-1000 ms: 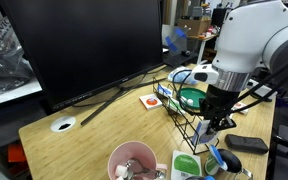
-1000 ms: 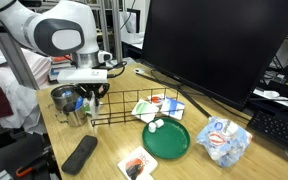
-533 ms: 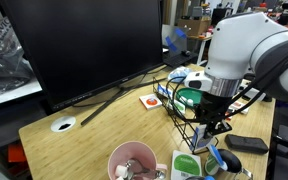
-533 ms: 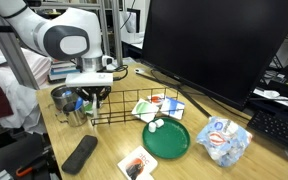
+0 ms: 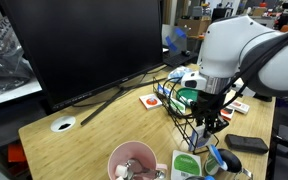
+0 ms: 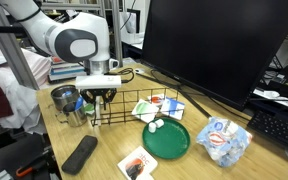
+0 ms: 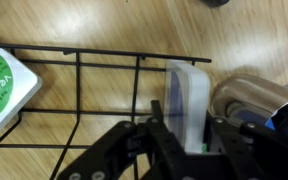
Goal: Put the book on the black rack
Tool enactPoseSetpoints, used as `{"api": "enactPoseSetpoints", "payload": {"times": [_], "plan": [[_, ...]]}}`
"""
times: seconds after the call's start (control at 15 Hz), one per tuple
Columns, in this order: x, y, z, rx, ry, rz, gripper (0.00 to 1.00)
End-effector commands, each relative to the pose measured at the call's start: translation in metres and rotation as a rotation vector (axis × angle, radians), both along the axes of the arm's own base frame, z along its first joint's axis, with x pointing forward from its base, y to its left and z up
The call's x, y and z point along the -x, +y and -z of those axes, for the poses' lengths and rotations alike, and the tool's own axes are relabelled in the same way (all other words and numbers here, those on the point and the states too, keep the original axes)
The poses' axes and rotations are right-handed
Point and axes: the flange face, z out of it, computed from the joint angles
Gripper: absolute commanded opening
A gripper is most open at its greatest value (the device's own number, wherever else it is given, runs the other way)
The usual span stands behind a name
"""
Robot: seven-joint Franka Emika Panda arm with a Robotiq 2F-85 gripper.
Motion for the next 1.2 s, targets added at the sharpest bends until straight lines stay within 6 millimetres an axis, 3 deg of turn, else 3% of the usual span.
{"api": "enactPoseSetpoints", "payload": {"times": [0.0,0.33,0.6,0.8,0.87,1.0,1.13], "plan": [[-0.01,-0.003,-0.007,-0.002,0.016,-0.009,0.67],[-0.021,-0.006,-0.038,-0.018,-0.053,0.036,0.99],[-0.02,-0.008,-0.08,-0.036,-0.136,0.122,1.0],[-0.008,-0.005,-0.11,-0.036,-0.182,0.206,1.0],[-0.022,-0.004,-0.099,-0.038,-0.18,0.158,1.0],[-0.013,-0.003,-0.112,-0.036,-0.188,0.188,1.0],[-0.009,-0.004,-0.11,-0.034,-0.184,0.194,1.0]]}}
